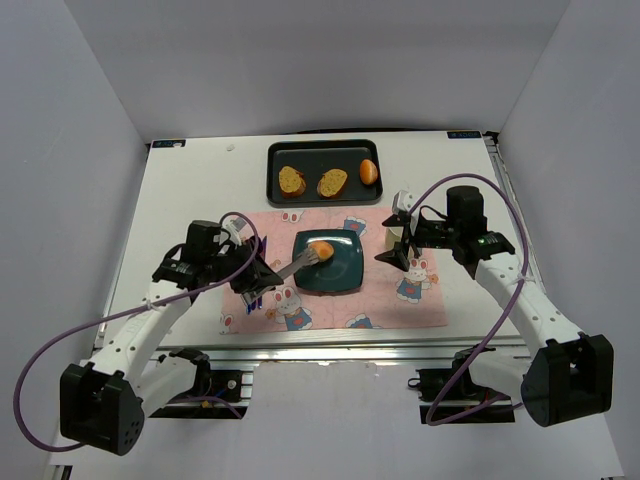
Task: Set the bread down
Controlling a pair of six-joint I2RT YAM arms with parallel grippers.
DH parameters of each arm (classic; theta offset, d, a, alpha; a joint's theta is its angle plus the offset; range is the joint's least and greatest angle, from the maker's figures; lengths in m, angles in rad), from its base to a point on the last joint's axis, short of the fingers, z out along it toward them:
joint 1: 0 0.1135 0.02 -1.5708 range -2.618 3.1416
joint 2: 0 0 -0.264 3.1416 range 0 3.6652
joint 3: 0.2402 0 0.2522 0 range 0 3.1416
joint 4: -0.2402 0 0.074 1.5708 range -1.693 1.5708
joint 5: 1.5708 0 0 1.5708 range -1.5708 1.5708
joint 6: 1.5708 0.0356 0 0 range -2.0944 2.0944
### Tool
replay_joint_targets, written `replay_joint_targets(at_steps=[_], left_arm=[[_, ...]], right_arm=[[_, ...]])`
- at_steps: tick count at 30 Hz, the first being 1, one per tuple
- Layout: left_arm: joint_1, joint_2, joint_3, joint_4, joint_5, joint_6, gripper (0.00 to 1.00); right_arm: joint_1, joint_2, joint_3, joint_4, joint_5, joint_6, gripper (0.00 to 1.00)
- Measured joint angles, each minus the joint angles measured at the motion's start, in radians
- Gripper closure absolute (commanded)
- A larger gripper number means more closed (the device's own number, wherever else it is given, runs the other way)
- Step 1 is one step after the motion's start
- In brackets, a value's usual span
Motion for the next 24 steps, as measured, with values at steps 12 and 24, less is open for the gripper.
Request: replay_joint_targets(at_steps=[12, 24], left_arm=[[0.069, -0.012, 0.045, -0.095, -0.016, 0.027, 0.85], [0.238, 0.109, 0.172, 0.089, -0.637, 0.485, 1.00]], right_arm=[[0.000, 0.000, 0.000, -0.005, -0.011, -0.023, 0.11], [0.001, 0.038, 0.000, -0.005, -0.043, -0.053, 0.11]])
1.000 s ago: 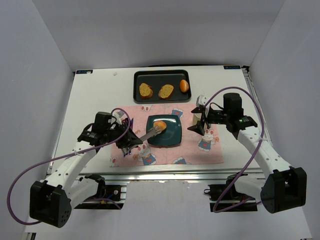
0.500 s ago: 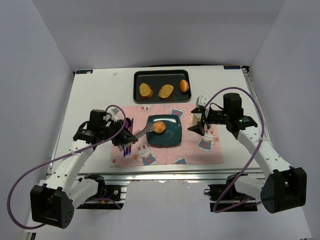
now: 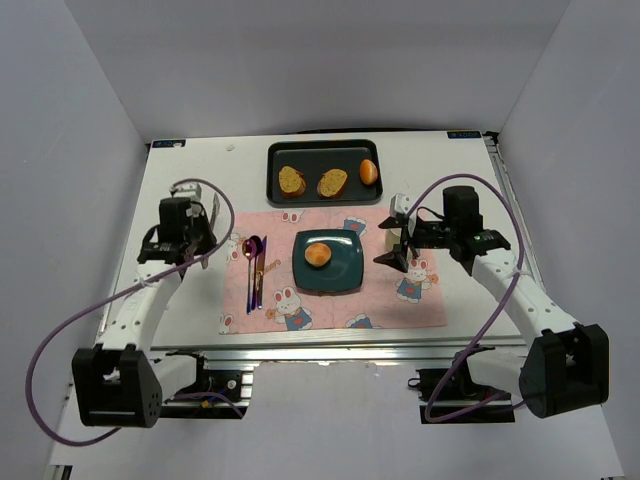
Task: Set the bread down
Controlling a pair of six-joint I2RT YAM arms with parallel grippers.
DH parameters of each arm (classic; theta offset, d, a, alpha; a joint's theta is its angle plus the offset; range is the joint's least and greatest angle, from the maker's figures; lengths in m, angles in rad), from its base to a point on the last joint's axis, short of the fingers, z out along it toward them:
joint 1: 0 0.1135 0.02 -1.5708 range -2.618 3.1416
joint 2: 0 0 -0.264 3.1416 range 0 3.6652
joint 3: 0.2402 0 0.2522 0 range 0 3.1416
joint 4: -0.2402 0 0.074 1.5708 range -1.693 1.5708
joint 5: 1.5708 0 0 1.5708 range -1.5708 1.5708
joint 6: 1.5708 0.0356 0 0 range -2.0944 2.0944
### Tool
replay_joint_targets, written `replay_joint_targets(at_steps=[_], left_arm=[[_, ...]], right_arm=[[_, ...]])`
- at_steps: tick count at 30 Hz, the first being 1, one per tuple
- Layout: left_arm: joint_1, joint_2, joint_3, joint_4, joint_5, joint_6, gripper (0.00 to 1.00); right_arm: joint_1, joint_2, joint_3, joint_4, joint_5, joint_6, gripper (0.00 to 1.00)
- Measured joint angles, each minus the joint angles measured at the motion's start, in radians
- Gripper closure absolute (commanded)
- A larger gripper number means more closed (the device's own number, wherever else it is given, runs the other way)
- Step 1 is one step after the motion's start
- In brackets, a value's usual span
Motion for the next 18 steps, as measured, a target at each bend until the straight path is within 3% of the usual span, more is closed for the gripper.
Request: replay_joint_targets(at_steps=[4, 8, 10, 13, 14, 17, 18], left_arm=[[0.094, 0.138, -0.148, 0.206, -0.002, 0.190, 1.00], [0.210, 0.289, -0.176, 0.410, 0.035, 0.293, 0.97], [0.230, 0.326, -0.176, 0.488, 0.055, 0.323, 0.76], [0.237, 0.369, -0.177, 0.554, 0.073, 0.331, 0.60], [0.237, 0.380, -0.178, 0.563, 0.073, 0.329, 0.46], [0.250, 0.397, -0.196, 0.573, 0.064, 0.304, 0.43], [0.256, 0.397, -0.202, 0.570, 0.060, 0.301, 0.36]], right_arm=[[0.006, 0.024, 0.017, -0.020, 0.001, -0.034, 0.11], [0.012, 0.080, 0.069, -0.050, 0.023, -0.057, 0.11], [0.013, 0.090, 0.079, -0.052, 0.044, -0.047, 0.11], [0.020, 0.090, 0.080, -0.014, 0.106, 0.047, 0.11], [0.024, 0.090, 0.080, 0.006, 0.139, 0.086, 0.11], [0.042, 0.098, 0.092, 0.046, 0.295, 0.228, 0.10], [0.047, 0.108, 0.104, 0.048, 0.338, 0.257, 0.11]])
